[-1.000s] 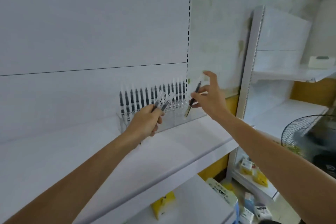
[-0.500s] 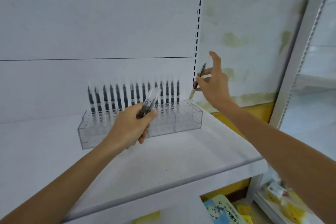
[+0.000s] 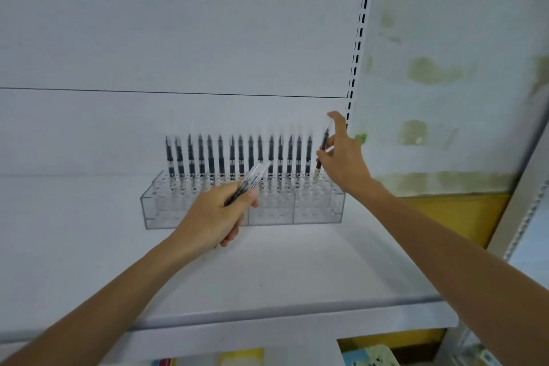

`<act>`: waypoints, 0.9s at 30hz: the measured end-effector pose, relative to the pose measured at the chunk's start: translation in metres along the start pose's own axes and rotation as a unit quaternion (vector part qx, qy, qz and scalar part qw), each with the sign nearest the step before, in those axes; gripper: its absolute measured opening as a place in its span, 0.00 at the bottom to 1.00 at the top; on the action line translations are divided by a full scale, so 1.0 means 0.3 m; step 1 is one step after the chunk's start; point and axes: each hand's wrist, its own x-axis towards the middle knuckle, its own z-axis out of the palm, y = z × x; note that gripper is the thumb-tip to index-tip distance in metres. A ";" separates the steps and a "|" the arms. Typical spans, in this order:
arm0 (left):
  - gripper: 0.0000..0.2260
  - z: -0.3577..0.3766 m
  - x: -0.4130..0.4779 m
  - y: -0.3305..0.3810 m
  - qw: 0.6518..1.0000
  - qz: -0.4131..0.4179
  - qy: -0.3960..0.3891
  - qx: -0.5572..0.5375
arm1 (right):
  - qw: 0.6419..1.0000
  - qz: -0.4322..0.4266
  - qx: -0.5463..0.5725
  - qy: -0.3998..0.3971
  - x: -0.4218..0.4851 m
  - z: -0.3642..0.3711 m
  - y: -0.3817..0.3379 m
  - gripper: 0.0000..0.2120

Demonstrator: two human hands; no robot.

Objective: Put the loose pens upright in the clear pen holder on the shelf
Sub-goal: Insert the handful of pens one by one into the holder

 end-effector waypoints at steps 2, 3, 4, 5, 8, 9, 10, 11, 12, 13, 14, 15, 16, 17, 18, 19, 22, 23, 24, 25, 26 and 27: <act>0.11 -0.008 0.002 -0.007 1.000 -0.005 0.003 -0.007 | 1.000 0.002 -0.030 0.005 0.000 0.003 0.004 0.31; 0.11 -0.013 0.003 -0.008 1.000 -0.007 0.003 -0.015 | 0.999 -0.004 -0.044 0.005 0.001 0.002 0.001 0.31; 0.11 -0.017 0.006 -0.007 1.000 -0.011 0.002 -0.026 | 0.998 -0.013 -0.058 0.002 0.001 0.000 -0.005 0.31; 0.11 -0.022 0.010 -0.005 0.999 -0.016 -0.002 -0.036 | 0.997 -0.025 -0.074 -0.006 0.000 -0.001 -0.012 0.31; 0.11 -0.041 0.022 -0.002 0.998 -0.028 -0.018 -0.056 | 0.991 -0.043 -0.122 -0.039 -0.001 0.008 -0.030 0.31; 0.11 -0.048 0.026 -0.003 0.997 -0.033 -0.021 -0.063 | 0.990 -0.031 -0.130 -0.045 0.000 0.014 -0.033 0.30; 0.12 -0.055 0.028 -0.005 0.996 -0.037 -0.022 -0.073 | 0.989 -0.012 -0.135 -0.053 0.001 0.018 -0.036 0.30; 0.12 -0.063 0.028 -0.007 0.996 -0.040 -0.023 -0.082 | 0.989 0.008 -0.136 -0.059 0.002 0.021 -0.036 0.29; 0.12 -0.072 0.027 -0.011 0.995 -0.042 -0.023 -0.088 | 0.989 0.023 -0.133 -0.055 -0.001 0.021 -0.039 0.29; 0.12 -0.082 0.025 -0.015 0.995 -0.043 -0.023 -0.089 | 0.990 0.024 -0.134 -0.033 -0.007 0.020 -0.047 0.28; 0.12 -0.092 0.023 -0.018 0.995 -0.043 -0.022 -0.089 | 0.989 0.004 -0.145 0.011 -0.015 0.021 -0.057 0.27; 0.12 -0.102 0.022 -0.022 0.995 -0.042 -0.020 -0.089 | 0.984 -0.035 -0.161 0.065 -0.022 0.024 -0.067 0.26; 0.13 -0.111 0.022 -0.023 0.995 -0.039 -0.015 -0.092 | 0.975 -0.084 -0.167 0.118 -0.033 0.029 -0.095 0.24; 0.13 -0.120 0.023 -0.023 0.994 -0.035 -0.004 -0.100 | 0.972 -0.119 -0.143 0.142 -0.043 0.037 -0.135 0.21; 0.14 -0.126 0.024 -0.023 0.993 -0.031 0.014 -0.110 | 0.982 -0.123 -0.086 0.118 -0.052 0.048 -0.185 0.18; 0.14 -0.132 0.025 -0.021 0.992 -0.027 0.035 -0.120 | 0.994 -0.091 -0.010 0.056 -0.066 0.058 -0.247 0.14; 0.13 -0.158 0.020 -0.015 0.987 -0.026 0.084 -0.134 | 0.964 0.024 0.204 -0.172 -0.111 0.118 -0.409 0.07; 0.12 -0.173 0.017 -0.018 0.986 -0.031 0.092 -0.134 | 0.948 0.031 0.246 -0.198 -0.119 0.146 -0.442 0.07; 0.12 -0.189 0.013 -0.024 0.986 -0.038 0.097 -0.132 | 0.938 0.033 0.278 -0.203 -0.126 0.174 -0.468 0.09; 0.12 -0.209 0.008 -0.032 0.987 -0.047 0.096 -0.123 | 0.932 0.036 0.301 -0.198 -0.131 0.201 -0.490 0.11; 0.12 -0.230 0.003 -0.043 0.989 -0.053 0.092 -0.107 | 0.927 0.042 0.320 -0.192 -0.135 0.227 -0.509 0.12; 0.12 -0.252 -0.001 -0.054 0.991 -0.057 0.086 -0.082 | 0.921 0.052 0.338 -0.187 -0.139 0.249 -0.527 0.14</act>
